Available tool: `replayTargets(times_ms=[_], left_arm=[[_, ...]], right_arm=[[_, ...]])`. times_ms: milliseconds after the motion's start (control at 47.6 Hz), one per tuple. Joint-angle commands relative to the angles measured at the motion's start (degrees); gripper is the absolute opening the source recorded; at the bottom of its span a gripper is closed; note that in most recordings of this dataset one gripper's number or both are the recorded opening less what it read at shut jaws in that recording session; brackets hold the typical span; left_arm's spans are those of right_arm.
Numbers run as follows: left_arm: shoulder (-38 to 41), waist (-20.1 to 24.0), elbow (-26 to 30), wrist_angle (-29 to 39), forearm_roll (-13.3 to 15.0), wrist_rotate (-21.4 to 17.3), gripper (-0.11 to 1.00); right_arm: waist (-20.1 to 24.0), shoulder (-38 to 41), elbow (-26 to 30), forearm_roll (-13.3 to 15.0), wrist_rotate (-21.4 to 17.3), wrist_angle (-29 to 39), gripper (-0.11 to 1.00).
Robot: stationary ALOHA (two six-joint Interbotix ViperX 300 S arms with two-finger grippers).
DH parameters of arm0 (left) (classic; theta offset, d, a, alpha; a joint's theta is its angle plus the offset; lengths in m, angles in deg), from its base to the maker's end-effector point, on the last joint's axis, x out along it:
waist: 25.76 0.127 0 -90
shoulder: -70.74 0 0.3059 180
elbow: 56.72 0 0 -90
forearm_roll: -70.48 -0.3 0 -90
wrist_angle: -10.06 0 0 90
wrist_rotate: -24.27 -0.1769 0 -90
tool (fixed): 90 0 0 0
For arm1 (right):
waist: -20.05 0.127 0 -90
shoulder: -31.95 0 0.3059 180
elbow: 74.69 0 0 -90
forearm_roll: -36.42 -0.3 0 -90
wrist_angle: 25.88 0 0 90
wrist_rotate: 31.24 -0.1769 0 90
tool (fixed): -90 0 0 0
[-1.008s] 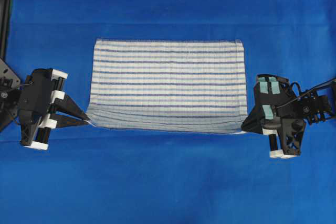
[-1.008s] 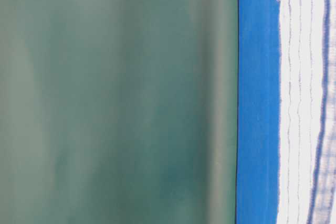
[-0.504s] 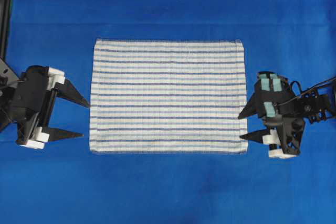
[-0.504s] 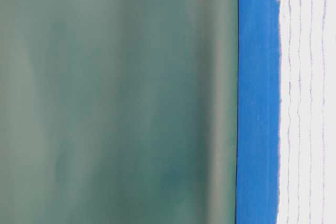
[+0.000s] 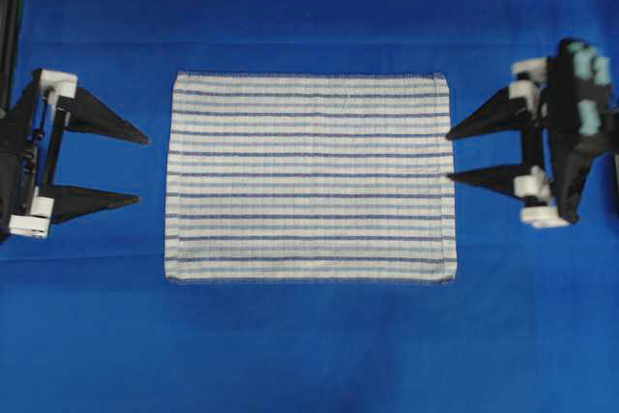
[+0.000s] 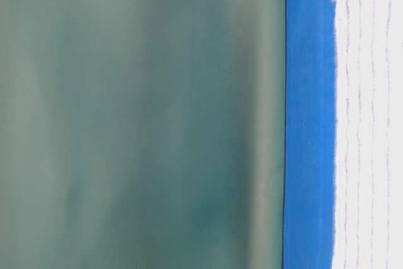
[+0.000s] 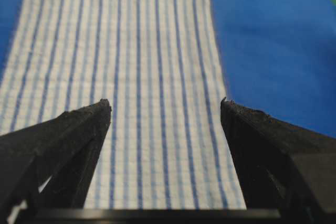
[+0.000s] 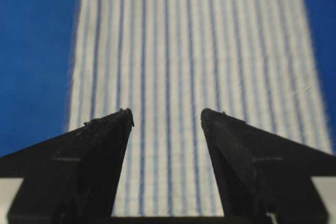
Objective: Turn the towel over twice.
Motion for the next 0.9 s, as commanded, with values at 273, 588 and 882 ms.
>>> replayTargets(times_ms=[273,588,882], left_arm=[[0.44,0.97,1.23,1.05,0.00,0.00,0.79],[2.02,7.73,0.79,0.70,0.00,-3.08,0.79],[10.99,20.57,-1.23,-5.36,0.00,-5.63,0.79]], right_arm=[[-1.41,-2.46,0.09,0.53,0.09,-1.05,0.61],[-7.29,1.58,-0.09,0.53,0.18,-2.02,0.61],[-16.88,12.22,0.00,0.53,0.18,-2.72,0.61]])
